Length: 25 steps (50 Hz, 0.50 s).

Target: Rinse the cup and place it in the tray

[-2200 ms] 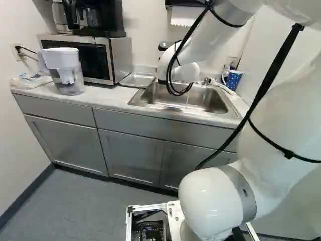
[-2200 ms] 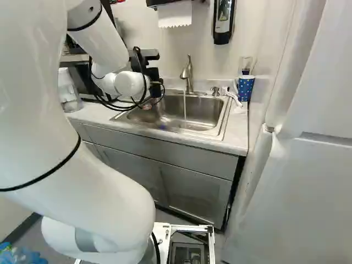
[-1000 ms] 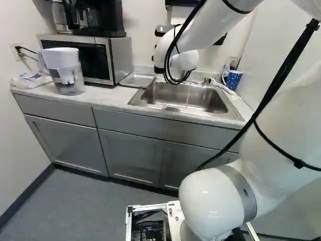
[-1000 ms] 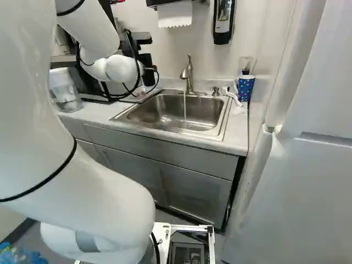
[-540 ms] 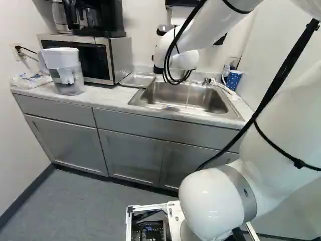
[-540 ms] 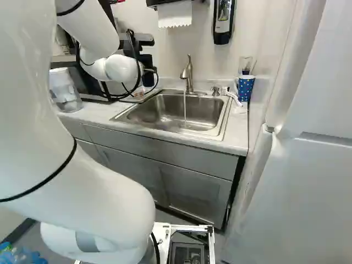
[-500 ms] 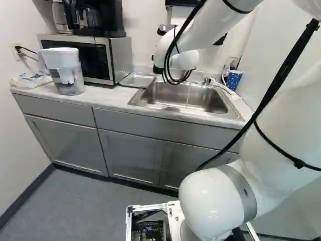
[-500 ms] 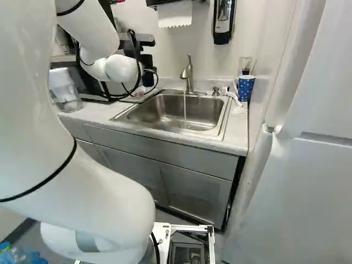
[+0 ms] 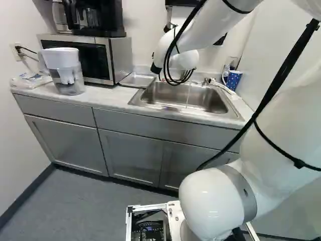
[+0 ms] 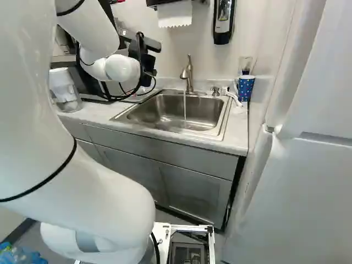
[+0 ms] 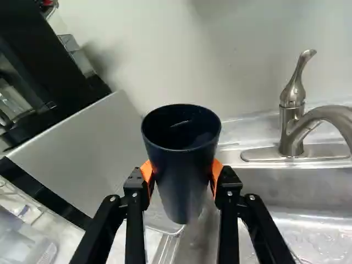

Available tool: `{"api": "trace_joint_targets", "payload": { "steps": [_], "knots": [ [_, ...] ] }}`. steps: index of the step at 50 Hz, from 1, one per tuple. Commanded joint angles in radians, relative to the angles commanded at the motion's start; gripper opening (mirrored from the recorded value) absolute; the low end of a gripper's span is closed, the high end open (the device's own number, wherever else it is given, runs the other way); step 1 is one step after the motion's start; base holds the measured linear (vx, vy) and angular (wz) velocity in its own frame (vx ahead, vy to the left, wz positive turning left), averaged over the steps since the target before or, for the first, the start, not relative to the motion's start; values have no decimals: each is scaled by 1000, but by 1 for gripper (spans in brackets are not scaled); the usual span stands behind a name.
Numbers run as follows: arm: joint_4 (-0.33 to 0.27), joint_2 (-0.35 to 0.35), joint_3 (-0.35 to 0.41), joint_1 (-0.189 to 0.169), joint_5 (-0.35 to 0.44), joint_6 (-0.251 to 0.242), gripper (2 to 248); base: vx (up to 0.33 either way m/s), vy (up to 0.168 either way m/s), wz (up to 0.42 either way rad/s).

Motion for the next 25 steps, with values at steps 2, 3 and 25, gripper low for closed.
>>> {"api": "trace_joint_targets", "payload": {
  "steps": [2, 3, 25],
  "knots": [
    [0, 0, 0, 0, 0, 21, 121, 0, 0, 0],
    [0, 0, 0, 0, 0, 31, 121, 0, 0, 0],
    [0, 0, 0, 0, 0, 263, 121, 0, 0, 0]
  ]
}}
